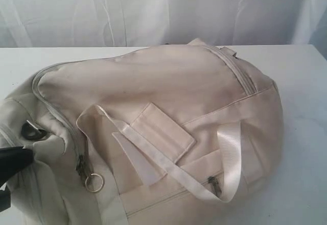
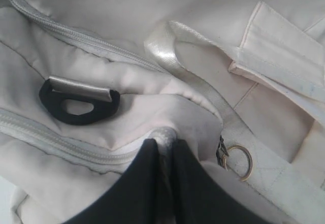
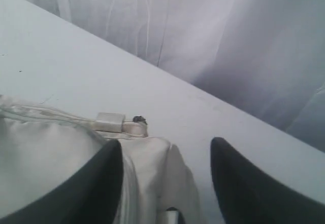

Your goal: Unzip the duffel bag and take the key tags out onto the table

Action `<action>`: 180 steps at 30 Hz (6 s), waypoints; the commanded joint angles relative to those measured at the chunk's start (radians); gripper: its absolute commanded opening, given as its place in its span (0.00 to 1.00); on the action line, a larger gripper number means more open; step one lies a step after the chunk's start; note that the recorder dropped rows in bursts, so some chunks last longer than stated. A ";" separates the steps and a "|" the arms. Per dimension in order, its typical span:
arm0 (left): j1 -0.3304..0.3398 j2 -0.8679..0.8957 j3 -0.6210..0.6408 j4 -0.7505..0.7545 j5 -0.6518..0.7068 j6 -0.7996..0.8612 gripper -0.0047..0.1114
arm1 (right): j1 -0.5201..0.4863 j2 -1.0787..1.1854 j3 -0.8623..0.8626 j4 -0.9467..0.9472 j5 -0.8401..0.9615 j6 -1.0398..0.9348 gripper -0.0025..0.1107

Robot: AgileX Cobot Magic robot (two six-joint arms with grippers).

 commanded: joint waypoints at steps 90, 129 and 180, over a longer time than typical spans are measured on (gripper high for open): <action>0.001 -0.003 -0.277 0.006 0.451 0.018 0.04 | -0.231 0.121 -0.003 -0.004 0.247 -0.005 0.55; 0.001 -0.003 -0.277 0.006 0.359 0.018 0.04 | -0.151 0.068 0.141 -0.140 0.344 0.051 0.02; 0.001 -0.176 -0.316 0.006 0.300 0.096 0.04 | 0.202 0.119 0.086 0.610 0.260 -0.745 0.46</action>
